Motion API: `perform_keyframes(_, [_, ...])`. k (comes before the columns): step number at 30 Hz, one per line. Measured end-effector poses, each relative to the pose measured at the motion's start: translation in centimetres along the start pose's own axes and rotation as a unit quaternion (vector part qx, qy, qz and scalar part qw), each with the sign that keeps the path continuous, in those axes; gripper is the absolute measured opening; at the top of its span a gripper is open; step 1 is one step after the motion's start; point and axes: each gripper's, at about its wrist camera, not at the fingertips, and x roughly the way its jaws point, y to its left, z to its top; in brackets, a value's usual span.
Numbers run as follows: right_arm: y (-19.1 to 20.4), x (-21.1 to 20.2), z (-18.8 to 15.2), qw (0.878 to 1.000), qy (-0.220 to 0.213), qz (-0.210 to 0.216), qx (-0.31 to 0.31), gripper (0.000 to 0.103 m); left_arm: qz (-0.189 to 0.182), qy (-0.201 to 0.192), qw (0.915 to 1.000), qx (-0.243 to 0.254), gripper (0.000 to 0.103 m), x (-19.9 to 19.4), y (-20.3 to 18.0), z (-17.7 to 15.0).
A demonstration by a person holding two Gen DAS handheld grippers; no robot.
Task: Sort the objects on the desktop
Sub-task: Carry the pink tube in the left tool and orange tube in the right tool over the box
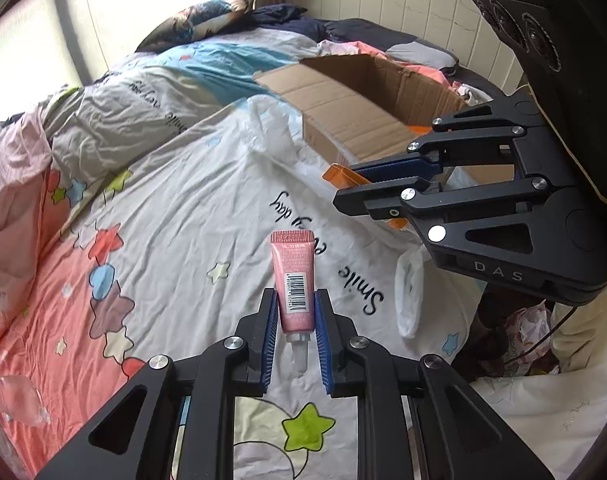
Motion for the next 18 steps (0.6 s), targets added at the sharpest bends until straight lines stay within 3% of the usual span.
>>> perform_keyframes(12, [-4.9,-4.4,-1.4,0.999,-0.034,-0.019,0.035,0.012,-0.018,-0.001,0.9989,0.043,0.018,0.0,-4.6,4.1])
perform_keyframes(18, [-8.3,-4.7,-2.5,0.997,-0.028,-0.038,0.061,0.012,-0.044,-0.007,0.997,0.064,0.018,0.8,-6.5,6.4])
